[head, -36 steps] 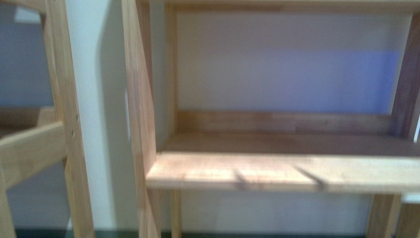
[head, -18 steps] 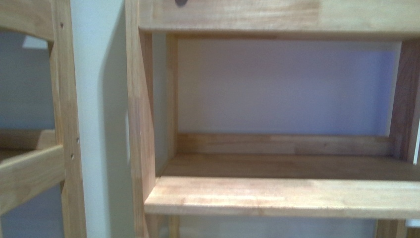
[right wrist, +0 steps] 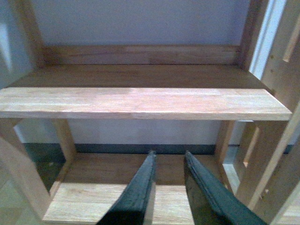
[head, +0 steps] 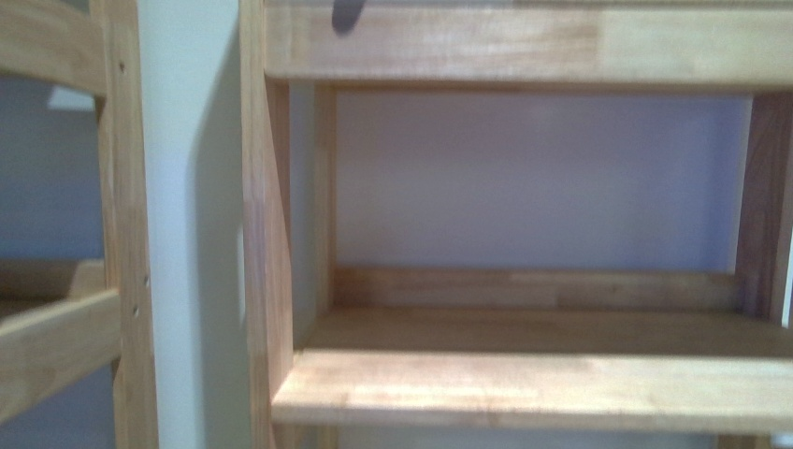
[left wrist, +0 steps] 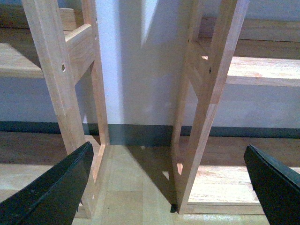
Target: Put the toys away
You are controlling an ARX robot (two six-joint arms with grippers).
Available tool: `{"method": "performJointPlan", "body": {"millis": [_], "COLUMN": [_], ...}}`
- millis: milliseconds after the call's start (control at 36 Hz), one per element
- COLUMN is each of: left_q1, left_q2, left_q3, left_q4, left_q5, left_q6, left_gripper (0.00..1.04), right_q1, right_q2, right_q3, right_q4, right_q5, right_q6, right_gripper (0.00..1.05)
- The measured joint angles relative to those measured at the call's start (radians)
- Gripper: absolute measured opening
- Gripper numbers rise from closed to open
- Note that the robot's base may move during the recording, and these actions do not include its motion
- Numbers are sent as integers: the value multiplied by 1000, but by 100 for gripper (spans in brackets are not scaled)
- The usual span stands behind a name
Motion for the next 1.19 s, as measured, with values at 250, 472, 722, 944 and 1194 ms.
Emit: {"method": "performJointPlan", "body": {"millis": [250, 472, 722, 944, 1194], "left_q1": [0, 0, 0, 0, 0], "left_q2": [0, 0, 0, 0, 0], "left_q3": [0, 0, 0, 0, 0], "left_q4": [0, 0, 0, 0, 0], "left_q5": [0, 0, 0, 0, 0], "left_q6": [0, 0, 0, 0, 0], "left_gripper": [99, 99, 99, 99, 99], "right_q1": [-40, -40, -41, -41, -42], "right_q2": [-51, -87, -115, -132, -174], "right_q3": [-84, -135, -168, -190, -235], "right_q4": [27, 42, 50, 53, 60], "right_q5": [-11, -11, -11, -11, -11], "right_q6": [4, 4, 4, 4, 4], "right_gripper": [4, 4, 4, 4, 4]}}
